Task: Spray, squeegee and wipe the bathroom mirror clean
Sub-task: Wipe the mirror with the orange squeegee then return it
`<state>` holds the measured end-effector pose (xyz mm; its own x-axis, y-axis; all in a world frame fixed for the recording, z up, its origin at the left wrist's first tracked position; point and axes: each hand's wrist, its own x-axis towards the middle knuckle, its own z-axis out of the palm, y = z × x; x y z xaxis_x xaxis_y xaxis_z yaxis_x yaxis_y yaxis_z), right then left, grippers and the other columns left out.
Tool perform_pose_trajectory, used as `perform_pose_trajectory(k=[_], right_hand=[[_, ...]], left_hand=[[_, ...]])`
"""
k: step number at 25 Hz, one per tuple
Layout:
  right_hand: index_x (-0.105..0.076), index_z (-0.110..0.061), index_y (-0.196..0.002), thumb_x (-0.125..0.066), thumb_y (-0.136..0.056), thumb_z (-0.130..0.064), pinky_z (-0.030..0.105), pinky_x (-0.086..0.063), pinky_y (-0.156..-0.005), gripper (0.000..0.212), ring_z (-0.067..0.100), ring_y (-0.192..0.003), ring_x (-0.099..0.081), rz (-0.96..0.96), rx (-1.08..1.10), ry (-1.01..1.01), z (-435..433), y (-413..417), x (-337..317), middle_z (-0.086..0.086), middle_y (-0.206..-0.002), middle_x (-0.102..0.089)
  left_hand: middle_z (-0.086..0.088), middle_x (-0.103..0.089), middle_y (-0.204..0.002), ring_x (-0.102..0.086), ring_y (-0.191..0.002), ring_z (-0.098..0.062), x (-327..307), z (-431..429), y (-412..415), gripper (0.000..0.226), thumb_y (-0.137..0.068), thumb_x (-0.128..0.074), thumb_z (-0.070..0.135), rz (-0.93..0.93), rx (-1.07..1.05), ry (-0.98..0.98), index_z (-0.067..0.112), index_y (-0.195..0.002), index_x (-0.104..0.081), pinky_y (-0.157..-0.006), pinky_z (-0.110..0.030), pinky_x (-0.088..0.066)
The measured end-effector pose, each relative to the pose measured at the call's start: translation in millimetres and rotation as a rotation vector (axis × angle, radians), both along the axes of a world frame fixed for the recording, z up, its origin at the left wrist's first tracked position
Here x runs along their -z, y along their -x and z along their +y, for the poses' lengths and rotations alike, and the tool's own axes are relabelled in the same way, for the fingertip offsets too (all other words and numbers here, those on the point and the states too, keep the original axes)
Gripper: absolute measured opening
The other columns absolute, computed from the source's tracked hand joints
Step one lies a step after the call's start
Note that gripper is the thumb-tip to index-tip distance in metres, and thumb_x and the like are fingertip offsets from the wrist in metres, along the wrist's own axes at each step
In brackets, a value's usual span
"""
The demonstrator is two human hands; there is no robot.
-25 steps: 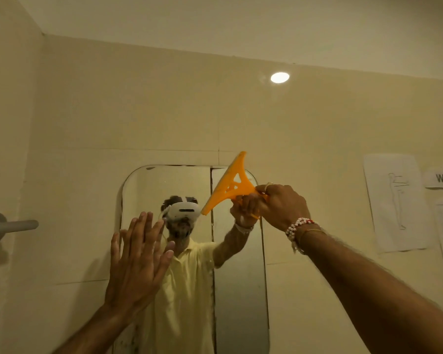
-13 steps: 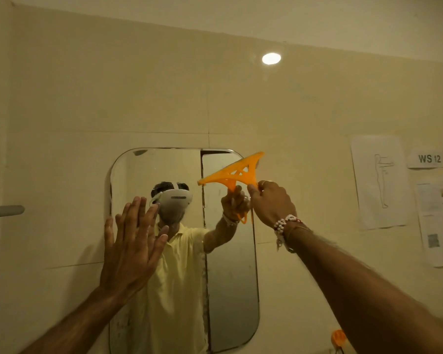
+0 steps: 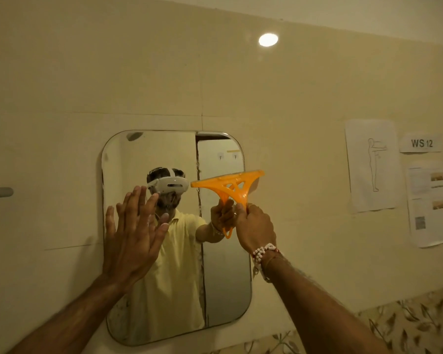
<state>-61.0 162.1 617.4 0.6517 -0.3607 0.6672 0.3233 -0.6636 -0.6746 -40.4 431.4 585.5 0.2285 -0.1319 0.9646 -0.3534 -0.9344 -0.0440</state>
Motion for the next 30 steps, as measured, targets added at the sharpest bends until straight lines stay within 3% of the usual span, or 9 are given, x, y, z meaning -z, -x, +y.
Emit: perform_pose_trajectory(k=[8,12,15,19,24,30], right_hand=[[-0.065,-0.021,-0.098,-0.032,-0.102,-0.049,0.041,-0.055,-0.073,0.044,0.021,-0.076,-0.063,0.055,0.009,-0.008,5.0,3.1,96.9,0.001,-0.084,-0.068],[-0.065,-0.021,-0.097,-0.033,-0.102,-0.049,0.037,-0.051,-0.068,0.043,0.019,-0.072,-0.062,0.068,0.027,-0.024,5.7,12.4,109.6,-0.002,-0.078,-0.066],[-0.066,-0.019,-0.097,-0.037,-0.101,-0.049,0.032,-0.047,-0.061,0.041,0.02,-0.067,-0.061,-0.002,0.038,-0.06,12.9,25.5,86.9,-0.002,-0.073,-0.064],[-0.063,-0.022,-0.086,-0.041,-0.102,-0.046,0.026,-0.042,-0.055,0.036,0.018,-0.064,-0.06,-0.127,-0.101,-0.125,43.7,41.5,15.0,-0.006,-0.068,-0.06],[-0.065,-0.017,-0.092,-0.039,-0.102,-0.047,0.03,-0.045,-0.07,0.041,0.017,-0.074,-0.061,-0.123,-0.184,-0.103,87.1,38.0,-79.2,-0.003,-0.078,-0.062],[-0.063,-0.018,-0.092,-0.037,-0.103,-0.046,0.03,-0.038,-0.069,0.04,0.018,-0.075,-0.056,-0.025,-0.221,-0.123,94.5,19.8,-79.2,-0.004,-0.076,-0.057]], left_hand=[[-0.009,-0.009,-0.176,-0.016,-0.161,-0.029,16.2,3.5,0.3,0.074,-0.102,-0.031,0.061,0.046,-0.027,0.03,0.027,-0.167,-0.016,-0.125,-0.067,-0.011],[-0.01,-0.011,-0.176,-0.017,-0.16,-0.03,14.2,7.3,9.5,0.073,-0.103,-0.03,0.061,0.023,-0.036,0.027,0.03,-0.167,-0.011,-0.124,-0.066,-0.011],[-0.009,-0.008,-0.176,-0.015,-0.161,-0.029,1.1,11.5,17.8,0.074,-0.103,-0.036,0.057,-0.007,-0.042,0.035,0.028,-0.167,-0.014,-0.126,-0.063,-0.009],[-0.012,-0.008,-0.175,-0.016,-0.16,-0.03,-20.1,20.1,24.7,0.076,-0.102,-0.042,0.053,-0.072,-0.088,-0.003,0.027,-0.167,-0.012,-0.123,-0.068,-0.014],[-0.01,-0.005,-0.176,-0.012,-0.161,-0.026,-24.5,38.7,28.4,0.074,-0.103,-0.033,0.059,-0.068,-0.147,0.009,0.022,-0.166,-0.024,-0.125,-0.065,-0.011],[-0.015,-0.013,-0.175,-0.018,-0.16,-0.032,-10.5,61.5,21.6,0.075,-0.102,-0.033,0.058,-0.074,-0.228,-0.012,0.018,-0.165,-0.027,-0.123,-0.066,-0.014]])
